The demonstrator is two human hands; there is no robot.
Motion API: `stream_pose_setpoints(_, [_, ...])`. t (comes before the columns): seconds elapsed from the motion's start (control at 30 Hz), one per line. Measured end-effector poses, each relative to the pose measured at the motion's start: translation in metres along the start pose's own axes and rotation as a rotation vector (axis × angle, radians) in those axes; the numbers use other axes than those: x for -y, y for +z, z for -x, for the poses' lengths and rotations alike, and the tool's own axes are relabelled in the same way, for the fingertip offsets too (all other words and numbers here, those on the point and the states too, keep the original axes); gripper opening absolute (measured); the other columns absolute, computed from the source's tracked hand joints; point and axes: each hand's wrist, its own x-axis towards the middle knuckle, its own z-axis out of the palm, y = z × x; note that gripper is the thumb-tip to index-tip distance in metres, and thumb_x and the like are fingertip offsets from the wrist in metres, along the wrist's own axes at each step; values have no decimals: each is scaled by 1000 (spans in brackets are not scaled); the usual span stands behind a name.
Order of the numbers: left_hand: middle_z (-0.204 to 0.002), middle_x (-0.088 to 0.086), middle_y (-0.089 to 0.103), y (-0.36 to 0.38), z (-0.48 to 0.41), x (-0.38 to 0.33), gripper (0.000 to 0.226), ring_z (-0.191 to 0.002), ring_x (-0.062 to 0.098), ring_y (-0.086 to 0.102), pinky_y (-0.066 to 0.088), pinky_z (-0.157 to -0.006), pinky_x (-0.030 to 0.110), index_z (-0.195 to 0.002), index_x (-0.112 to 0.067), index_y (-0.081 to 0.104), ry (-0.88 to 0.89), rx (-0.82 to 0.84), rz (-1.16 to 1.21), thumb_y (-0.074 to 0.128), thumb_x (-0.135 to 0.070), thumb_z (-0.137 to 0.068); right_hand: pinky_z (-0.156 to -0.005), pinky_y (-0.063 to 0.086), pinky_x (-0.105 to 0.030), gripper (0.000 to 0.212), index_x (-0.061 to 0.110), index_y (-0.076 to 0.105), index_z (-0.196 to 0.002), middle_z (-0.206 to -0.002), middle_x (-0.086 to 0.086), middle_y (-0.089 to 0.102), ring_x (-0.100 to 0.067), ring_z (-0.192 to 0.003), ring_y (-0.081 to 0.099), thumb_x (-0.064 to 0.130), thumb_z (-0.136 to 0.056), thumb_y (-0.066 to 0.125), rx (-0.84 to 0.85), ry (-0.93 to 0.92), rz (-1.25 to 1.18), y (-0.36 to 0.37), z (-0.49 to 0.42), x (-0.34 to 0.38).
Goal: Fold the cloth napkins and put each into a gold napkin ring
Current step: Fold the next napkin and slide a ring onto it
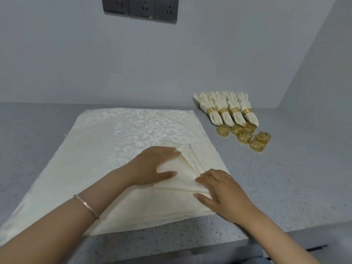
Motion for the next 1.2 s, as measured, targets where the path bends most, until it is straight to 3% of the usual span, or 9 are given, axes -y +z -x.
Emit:
stream_pose_setpoints(0.1, [-153,-20,25,-5,17,-4,73,-141,1,18,6,-111,17,-143,-43,33,-16,124,-96,44,-76,-79,-87,30,-16,52,32,55,-123,-107,12,54,-8,-101,50,65,-86,42,53,-4,53,-4,-3,2])
stream_pose_setpoints(0.23, [-158,-17,10,-2,25,0,86,-145,1,5,-6,-115,21,-149,-39,17,21,224,-165,46,-77,-77,-87,30,-18,52,33,54,-121,-104,11,53,-10,-99,49,66,-85,40,86,-10,93,-5,-8,3])
stream_pose_setpoints(0.4, [-139,-14,42,-14,29,3,62,-130,11,35,15,-115,19,-132,-36,39,30,133,-90,64,-47,-76,-77,33,-20,41,28,58,-104,-93,8,53,-13,-85,52,60,-83,42,55,-11,109,-5,-10,6])
stream_pose_setpoints(0.5, [-135,-15,48,-17,28,8,61,-127,10,40,21,-106,11,-125,-34,50,-1,115,-87,50,-63,-71,-71,29,-17,40,26,59,-97,-89,8,52,-12,-80,52,59,-83,42,56,-3,128,-5,-13,7])
stream_pose_setpoints(0.63, [-107,-22,62,-14,17,15,61,-105,-3,52,41,-91,20,-100,-35,66,-113,-32,92,39,-78,-66,-59,27,-18,35,25,61,-88,-82,10,52,-10,-74,48,58,-86,49,15,72,60,-7,-18,8])
stream_pose_setpoints(0.8, [-79,-20,63,-6,-5,16,20,-88,1,52,39,-75,15,-74,-33,63,-220,-117,206,63,-51,-85,-59,33,-19,24,26,56,-75,-76,11,53,-8,-72,50,45,-88,60,11,183,-29,-12,-32,7])
stream_pose_setpoints(0.9, [-76,-17,63,0,-14,20,20,-84,4,53,36,-68,10,-69,-33,61,-261,-117,234,65,-45,-85,-67,41,-21,15,30,55,-93,-85,12,56,-7,-81,53,41,-87,63,19,218,-73,-12,-38,7])
stream_pose_setpoints(1.0, [-68,-16,59,6,-20,21,22,-76,1,52,37,-65,10,-67,-30,60,-274,-166,235,66,-41,-86,-76,44,-26,36,29,51,-127,-95,7,53,-10,-92,50,35,-92,58,87,190,-62,-12,-43,7])
stream_pose_setpoints(1.2, [-68,-14,51,13,-24,8,12,-67,3,47,29,-71,19,-84,-22,59,-293,-263,132,63,-33,-87,-71,28,-19,43,28,42,-141,-99,8,43,-5,-95,36,31,-98,46,182,131,-35,-5,-51,1])
